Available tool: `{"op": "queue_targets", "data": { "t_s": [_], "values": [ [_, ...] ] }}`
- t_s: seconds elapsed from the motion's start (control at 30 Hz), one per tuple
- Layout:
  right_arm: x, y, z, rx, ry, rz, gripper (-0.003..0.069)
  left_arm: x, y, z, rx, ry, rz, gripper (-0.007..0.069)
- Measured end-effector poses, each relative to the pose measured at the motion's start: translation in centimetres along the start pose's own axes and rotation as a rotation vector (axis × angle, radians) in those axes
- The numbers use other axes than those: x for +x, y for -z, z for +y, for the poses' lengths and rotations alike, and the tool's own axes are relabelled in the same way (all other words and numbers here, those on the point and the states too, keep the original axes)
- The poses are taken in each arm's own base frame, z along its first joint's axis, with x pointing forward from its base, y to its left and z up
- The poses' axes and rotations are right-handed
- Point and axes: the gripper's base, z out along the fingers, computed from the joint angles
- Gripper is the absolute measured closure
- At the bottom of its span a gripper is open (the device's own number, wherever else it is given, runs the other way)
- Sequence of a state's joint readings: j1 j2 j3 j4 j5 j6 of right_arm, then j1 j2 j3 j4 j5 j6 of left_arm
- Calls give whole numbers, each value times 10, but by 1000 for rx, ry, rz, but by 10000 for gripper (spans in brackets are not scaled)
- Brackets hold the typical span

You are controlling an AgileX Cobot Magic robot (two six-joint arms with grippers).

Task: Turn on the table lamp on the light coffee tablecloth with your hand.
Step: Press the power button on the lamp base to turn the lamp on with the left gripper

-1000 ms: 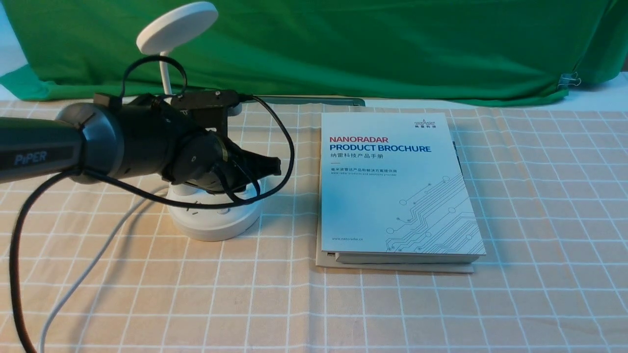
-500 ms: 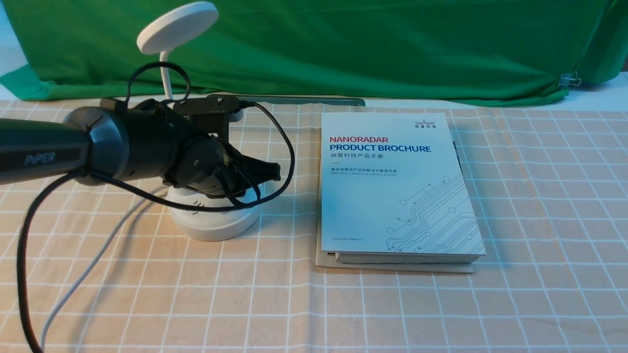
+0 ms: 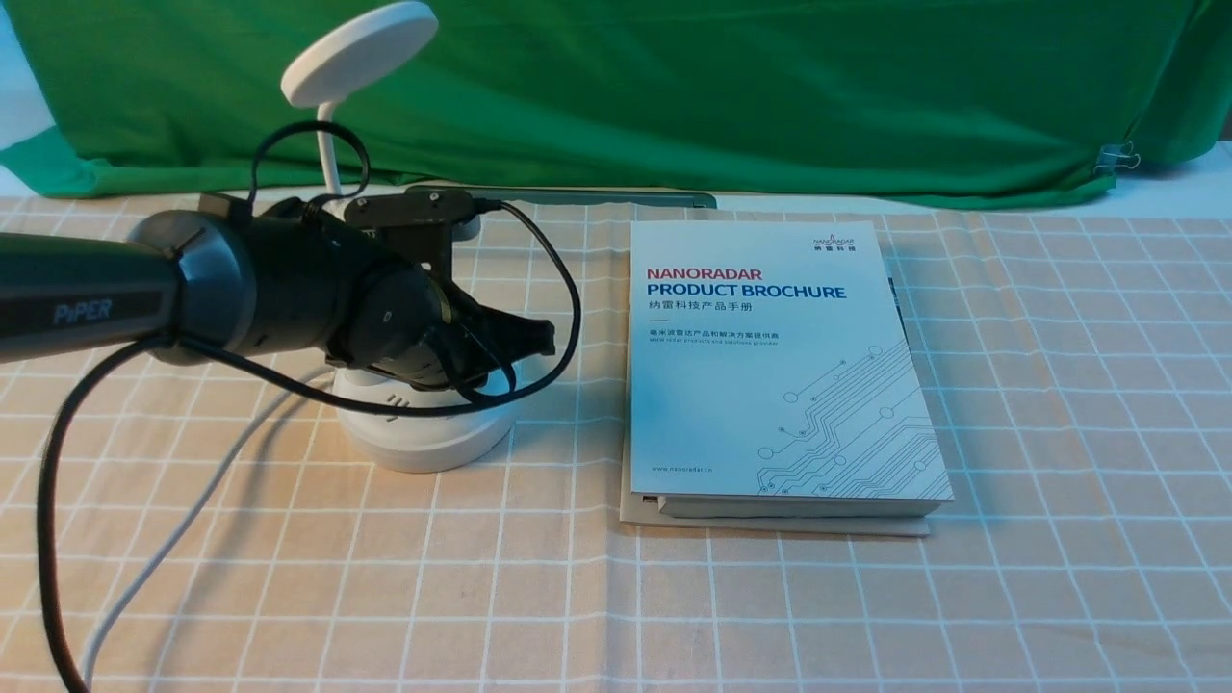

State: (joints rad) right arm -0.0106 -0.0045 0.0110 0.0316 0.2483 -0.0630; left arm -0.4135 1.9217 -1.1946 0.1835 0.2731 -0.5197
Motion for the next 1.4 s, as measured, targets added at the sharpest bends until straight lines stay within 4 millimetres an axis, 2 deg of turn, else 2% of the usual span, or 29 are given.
{"op": "queue_targets", "data": {
  "t_s": [0.97, 1.23, 1.4],
  "values": [
    [0, 0, 0, 0, 0, -1, 418, 3, -10, 1, -27, -108, 56, 622],
    [0, 0, 0, 0, 0, 0, 418, 0, 7, 2, -36, -105, 60, 622],
    [0, 0, 0, 0, 0, 0, 418, 0, 7, 2, -26, -99, 45, 622]
  ]
}}
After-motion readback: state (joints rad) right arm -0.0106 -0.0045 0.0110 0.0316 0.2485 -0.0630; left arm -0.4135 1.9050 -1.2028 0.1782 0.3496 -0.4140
